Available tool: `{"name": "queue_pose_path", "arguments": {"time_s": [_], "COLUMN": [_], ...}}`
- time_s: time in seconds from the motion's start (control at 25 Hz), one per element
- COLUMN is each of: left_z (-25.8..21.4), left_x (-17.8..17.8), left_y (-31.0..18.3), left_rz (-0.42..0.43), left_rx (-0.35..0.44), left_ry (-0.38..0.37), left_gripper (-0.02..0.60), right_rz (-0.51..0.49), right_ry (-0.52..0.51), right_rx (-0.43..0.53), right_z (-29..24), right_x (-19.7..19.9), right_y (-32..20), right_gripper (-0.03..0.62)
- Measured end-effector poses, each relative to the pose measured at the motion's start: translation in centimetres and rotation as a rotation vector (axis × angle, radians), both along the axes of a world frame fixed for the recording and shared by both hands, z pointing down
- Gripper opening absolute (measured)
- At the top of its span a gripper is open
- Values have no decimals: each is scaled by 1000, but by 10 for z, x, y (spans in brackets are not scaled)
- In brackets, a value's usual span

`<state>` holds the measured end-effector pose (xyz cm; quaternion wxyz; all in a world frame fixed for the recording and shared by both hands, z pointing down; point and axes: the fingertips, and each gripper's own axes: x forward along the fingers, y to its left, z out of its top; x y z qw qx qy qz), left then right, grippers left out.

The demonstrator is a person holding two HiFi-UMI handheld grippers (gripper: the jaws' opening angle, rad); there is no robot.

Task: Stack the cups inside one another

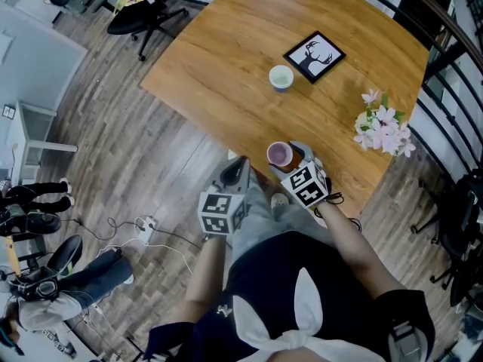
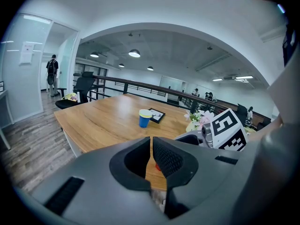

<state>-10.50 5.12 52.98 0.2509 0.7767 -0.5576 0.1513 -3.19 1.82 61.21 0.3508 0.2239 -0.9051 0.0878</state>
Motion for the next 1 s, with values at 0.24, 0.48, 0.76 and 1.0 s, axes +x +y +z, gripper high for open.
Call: {"name": "queue_pose_path", "arguments": {"time_s": [0.24, 0.48, 0.76, 1.0], "left_z": [3, 1, -3, -12], "left_x": [0, -1, -7, -14], "left_y": [-3, -12, -23, -37], "left_rz": [6, 13, 21, 26], "left_rx": [-8, 1, 3, 26], "left_ry": [-2, 5, -1, -1], "left_gripper": [32, 32, 32, 32], "right_rz": [-6, -9, 15, 35], "right_ry": [-2, 4, -21, -51], "right_rx": [4, 15, 45, 103], "right_z": [0, -3, -27, -71], "right_x": [0, -1, -3, -10], "right_y": [-2, -6, -24, -39], "right_gripper": [327, 325, 324, 324]}}
